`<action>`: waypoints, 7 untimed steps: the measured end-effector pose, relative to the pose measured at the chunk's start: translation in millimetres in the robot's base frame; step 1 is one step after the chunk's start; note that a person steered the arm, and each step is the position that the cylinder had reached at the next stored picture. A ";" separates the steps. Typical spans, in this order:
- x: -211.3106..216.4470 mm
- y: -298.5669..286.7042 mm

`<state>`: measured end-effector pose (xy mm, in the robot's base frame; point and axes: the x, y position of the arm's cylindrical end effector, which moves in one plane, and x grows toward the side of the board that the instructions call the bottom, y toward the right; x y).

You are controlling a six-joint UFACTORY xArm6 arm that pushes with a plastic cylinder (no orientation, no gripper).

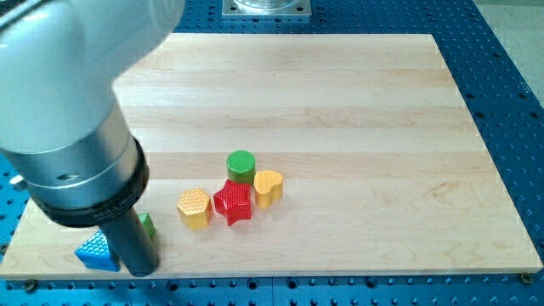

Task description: Place the blue blocks together at the top left of the hexagon

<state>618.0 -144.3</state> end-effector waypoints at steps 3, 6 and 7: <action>0.6 -0.1; -22.6 -62.2; -56.1 -38.3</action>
<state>561.9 -182.6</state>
